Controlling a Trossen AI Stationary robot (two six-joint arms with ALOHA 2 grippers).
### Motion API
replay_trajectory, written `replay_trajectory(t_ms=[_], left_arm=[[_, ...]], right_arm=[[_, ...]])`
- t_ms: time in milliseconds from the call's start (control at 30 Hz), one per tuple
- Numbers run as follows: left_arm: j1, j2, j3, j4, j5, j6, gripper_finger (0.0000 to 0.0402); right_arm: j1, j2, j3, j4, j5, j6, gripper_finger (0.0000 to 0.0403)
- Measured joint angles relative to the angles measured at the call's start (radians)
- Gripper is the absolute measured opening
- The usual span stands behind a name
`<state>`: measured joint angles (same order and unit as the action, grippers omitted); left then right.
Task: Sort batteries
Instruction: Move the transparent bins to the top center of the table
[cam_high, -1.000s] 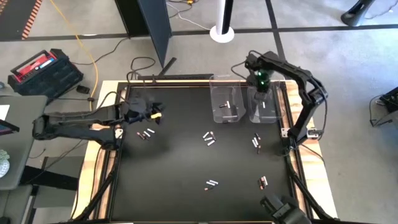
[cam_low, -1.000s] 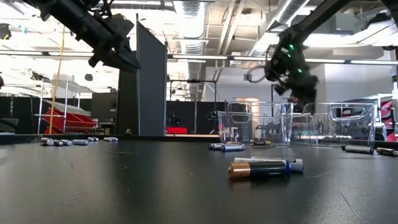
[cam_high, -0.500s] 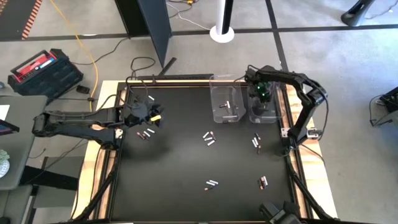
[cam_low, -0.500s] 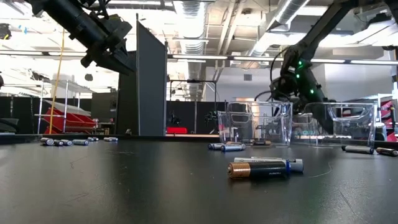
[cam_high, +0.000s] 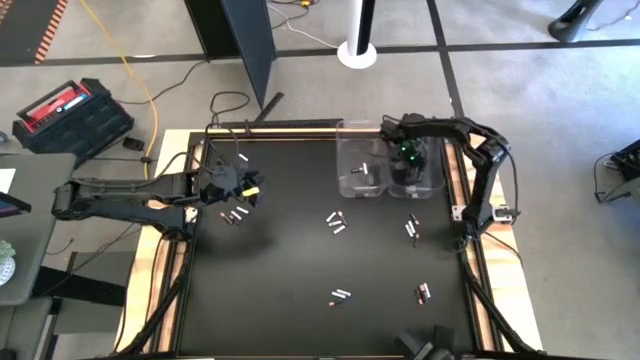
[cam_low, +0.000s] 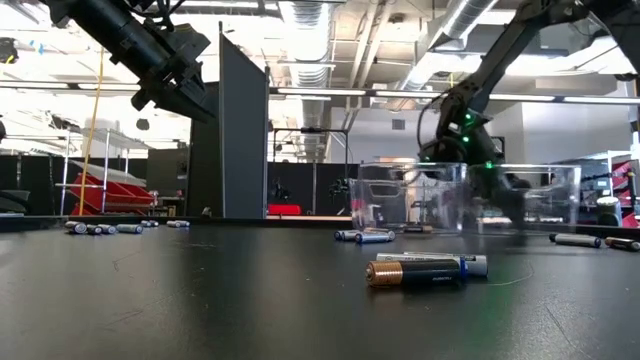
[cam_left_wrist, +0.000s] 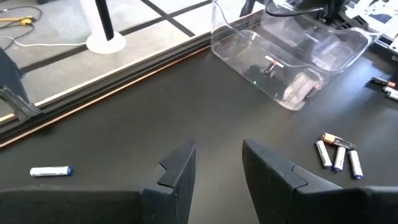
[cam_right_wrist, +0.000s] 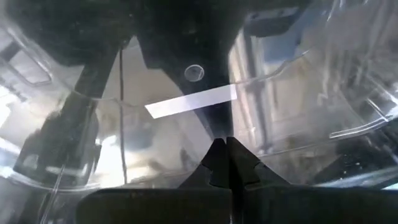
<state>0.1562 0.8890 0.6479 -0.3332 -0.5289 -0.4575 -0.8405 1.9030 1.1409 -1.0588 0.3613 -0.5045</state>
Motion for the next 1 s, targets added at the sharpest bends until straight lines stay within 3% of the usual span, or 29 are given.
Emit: replay_trajectory(t_ms=[333, 667, 867, 1000], left_arm=[[0.000, 0.000, 0.000, 0.000, 0.009, 0.018, 0.0128], [-0.001, 0.000, 0.002, -0.002, 0.099, 0.015, 0.0128], [-0.003, -0.011, 0.002, -0.019, 0.106, 0.002, 0.0128], [-0.012, -0.038, 0.002, -0.021, 0.106, 0.003, 0.0128]], right_arm=[[0.134, 0.002, 0.149, 0.141, -0.029, -0.007, 0.0000], [0.173, 0.002, 0.244, 0.189, -0.064, 0.004, 0.0000], [0.194, 0.001, 0.263, 0.315, -0.169, -0.010, 0.0000], [0.226, 0.001, 0.263, 0.421, -0.185, -0.024, 0.0000]])
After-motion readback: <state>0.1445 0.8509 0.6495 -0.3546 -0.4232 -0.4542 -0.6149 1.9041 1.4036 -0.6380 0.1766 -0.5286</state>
